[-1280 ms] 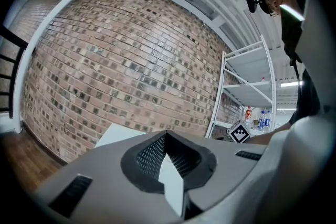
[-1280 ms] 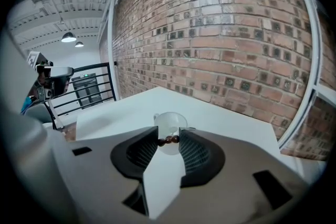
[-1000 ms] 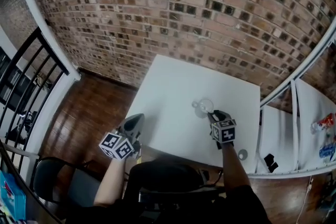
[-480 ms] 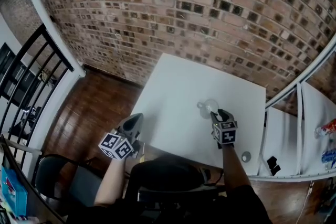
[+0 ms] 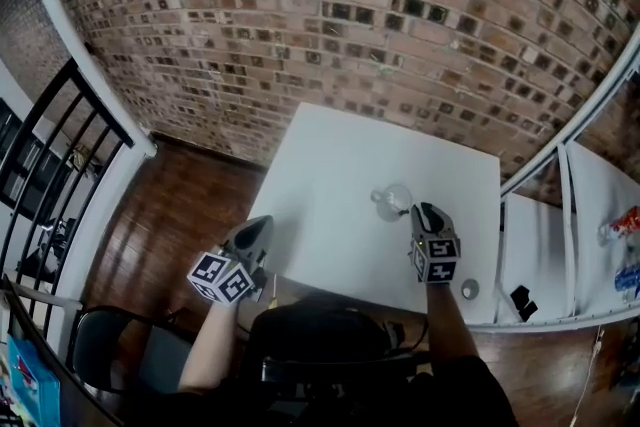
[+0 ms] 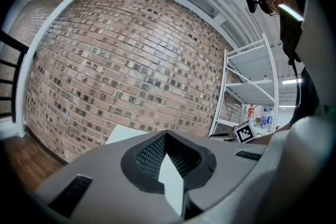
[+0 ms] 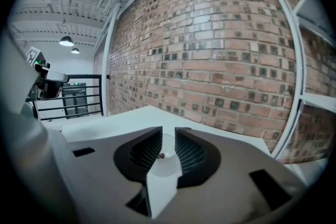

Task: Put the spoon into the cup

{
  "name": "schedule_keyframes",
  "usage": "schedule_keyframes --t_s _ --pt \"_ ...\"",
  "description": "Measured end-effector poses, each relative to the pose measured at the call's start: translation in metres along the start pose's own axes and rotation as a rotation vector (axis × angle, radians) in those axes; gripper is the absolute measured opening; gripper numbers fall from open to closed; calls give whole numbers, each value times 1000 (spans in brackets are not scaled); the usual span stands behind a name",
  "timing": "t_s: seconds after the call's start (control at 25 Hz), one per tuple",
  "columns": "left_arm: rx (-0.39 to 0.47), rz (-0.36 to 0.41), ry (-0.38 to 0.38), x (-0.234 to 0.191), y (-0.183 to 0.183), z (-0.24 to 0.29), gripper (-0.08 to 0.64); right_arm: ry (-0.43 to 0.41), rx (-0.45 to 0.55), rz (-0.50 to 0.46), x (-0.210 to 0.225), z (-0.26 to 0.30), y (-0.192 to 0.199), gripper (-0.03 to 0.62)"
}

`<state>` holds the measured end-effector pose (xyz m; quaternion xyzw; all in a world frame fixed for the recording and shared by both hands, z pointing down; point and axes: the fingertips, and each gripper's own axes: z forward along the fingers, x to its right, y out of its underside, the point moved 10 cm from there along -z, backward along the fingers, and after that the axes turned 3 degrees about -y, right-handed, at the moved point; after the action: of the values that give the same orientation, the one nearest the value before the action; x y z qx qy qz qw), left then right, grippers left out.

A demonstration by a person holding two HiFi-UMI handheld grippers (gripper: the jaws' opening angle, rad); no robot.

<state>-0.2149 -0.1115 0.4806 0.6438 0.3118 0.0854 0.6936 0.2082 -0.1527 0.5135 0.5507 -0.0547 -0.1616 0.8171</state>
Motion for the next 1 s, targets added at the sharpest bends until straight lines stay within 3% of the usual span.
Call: schedule_keyframes --t_s 0.24,0.56,1.0 --pt "0 3 44 2 -4 5 -8 67 143 41 7 -52 -9 5" --pt "-1 -14 119 13 -2 16 -8 211 122 152 18 -104 10 3" --pt "-3 -43 152 21 4 11 -8 283 124 238 5 -161 43 2"
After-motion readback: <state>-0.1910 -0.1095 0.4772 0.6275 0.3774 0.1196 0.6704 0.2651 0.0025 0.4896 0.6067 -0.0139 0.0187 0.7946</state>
